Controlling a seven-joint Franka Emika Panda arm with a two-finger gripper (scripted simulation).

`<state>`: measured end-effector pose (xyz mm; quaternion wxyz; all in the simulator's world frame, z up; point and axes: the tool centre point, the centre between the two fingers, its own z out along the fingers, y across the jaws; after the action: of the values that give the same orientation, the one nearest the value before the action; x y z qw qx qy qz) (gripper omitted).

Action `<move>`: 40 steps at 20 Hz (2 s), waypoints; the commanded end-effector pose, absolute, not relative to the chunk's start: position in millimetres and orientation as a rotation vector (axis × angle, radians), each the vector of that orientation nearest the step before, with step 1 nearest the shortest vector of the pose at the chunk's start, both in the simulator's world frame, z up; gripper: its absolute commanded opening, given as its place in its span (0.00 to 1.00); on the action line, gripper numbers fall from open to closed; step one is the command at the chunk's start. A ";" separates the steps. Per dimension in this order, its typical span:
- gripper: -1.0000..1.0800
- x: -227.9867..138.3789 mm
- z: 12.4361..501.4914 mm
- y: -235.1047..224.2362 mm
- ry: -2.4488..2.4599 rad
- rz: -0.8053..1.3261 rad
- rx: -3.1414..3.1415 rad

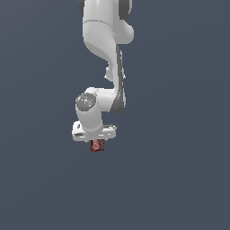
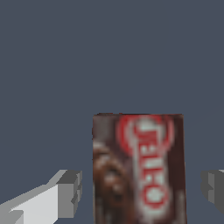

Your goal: Pick up the object and move it to a goal position.

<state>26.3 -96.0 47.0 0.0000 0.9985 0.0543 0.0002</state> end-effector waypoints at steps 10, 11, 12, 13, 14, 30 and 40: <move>0.00 26.7 15.7 -96.7 0.173 0.000 3.137; 0.00 26.7 15.7 -96.7 0.173 0.000 3.137; 0.00 26.7 15.7 -96.7 0.173 0.000 3.137; 0.00 26.7 15.7 -96.7 0.173 0.000 3.137; 0.00 26.7 15.7 -96.7 0.173 0.000 3.137; 0.00 34.4 49.7 -97.5 0.171 0.000 3.136; 0.00 56.3 139.6 -96.7 0.172 0.000 3.136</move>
<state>52.7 -96.8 123.6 0.0002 0.9985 0.0547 0.0000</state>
